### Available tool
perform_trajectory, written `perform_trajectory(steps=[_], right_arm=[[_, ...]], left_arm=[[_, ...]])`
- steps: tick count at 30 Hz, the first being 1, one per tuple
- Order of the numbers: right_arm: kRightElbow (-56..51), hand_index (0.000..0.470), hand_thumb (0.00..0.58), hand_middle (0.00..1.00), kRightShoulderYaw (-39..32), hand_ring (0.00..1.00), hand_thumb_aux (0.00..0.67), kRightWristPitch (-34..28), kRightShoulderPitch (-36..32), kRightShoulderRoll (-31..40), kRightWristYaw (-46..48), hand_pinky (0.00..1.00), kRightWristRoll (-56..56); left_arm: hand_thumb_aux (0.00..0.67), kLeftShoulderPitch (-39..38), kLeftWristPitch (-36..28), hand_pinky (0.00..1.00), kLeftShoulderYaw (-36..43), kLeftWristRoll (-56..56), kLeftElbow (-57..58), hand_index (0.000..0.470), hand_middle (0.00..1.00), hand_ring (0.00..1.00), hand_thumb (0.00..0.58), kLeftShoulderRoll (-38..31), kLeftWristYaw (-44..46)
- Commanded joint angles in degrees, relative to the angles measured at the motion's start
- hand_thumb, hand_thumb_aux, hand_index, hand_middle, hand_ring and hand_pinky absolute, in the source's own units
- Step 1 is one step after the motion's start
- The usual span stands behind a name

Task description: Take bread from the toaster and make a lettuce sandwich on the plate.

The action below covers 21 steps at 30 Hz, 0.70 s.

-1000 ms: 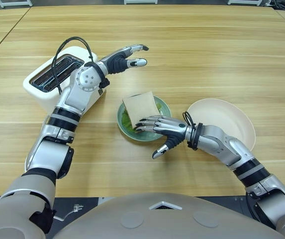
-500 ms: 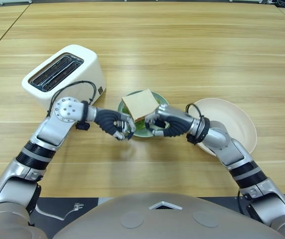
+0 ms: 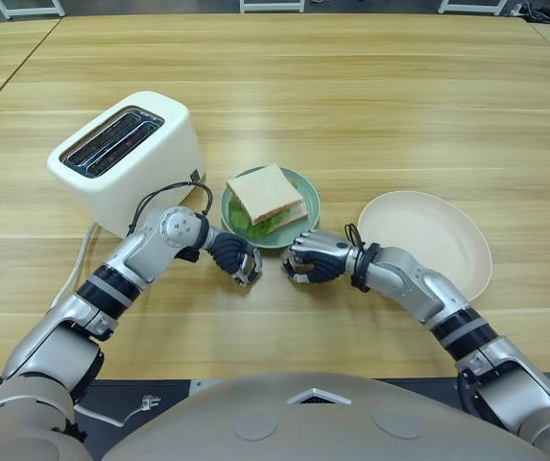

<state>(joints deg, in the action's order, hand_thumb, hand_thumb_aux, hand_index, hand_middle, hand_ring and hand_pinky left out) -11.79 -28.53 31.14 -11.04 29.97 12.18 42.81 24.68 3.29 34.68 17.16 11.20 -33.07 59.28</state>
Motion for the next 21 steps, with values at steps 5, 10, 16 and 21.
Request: perform_trajectory(steps=[5, 10, 16, 21], right_arm=[[-3.96, 0.470, 0.580, 1.00, 1.93, 1.00, 0.670, 1.55, -3.61, -2.57, -10.80, 1.00, 0.18], [9.18, 0.000, 0.000, 0.00, 11.02, 0.00, 0.000, 3.35, 1.92, -1.68, -8.97, 0.00, -16.87], [28.29, 0.000, 0.000, 0.00, 28.48, 0.00, 0.000, -4.01, 7.92, -9.36, -17.81, 0.00, -29.23], [29.39, 0.000, 0.000, 0.00, 25.50, 0.00, 0.000, -7.06, 8.70, -15.92, -18.85, 0.00, -26.87]], left_arm=[[0.394, -0.98, 2.09, 0.00, 0.09, 2.42, 5.54, 0.276, 0.00, 0.00, 0.482, 0.62, -3.00], [0.000, -1.48, 8.52, 0.00, -17.43, -12.36, -4.47, 0.000, 0.00, 0.00, 0.000, -0.70, -8.51], [0.000, -7.92, 8.83, 0.00, -36.26, -14.57, -15.95, 0.000, 0.00, 0.00, 0.000, 5.88, -32.34], [0.000, -25.75, 19.60, 0.00, -32.54, -8.69, -20.56, 0.000, 0.00, 0.00, 0.000, 17.51, -46.63]])
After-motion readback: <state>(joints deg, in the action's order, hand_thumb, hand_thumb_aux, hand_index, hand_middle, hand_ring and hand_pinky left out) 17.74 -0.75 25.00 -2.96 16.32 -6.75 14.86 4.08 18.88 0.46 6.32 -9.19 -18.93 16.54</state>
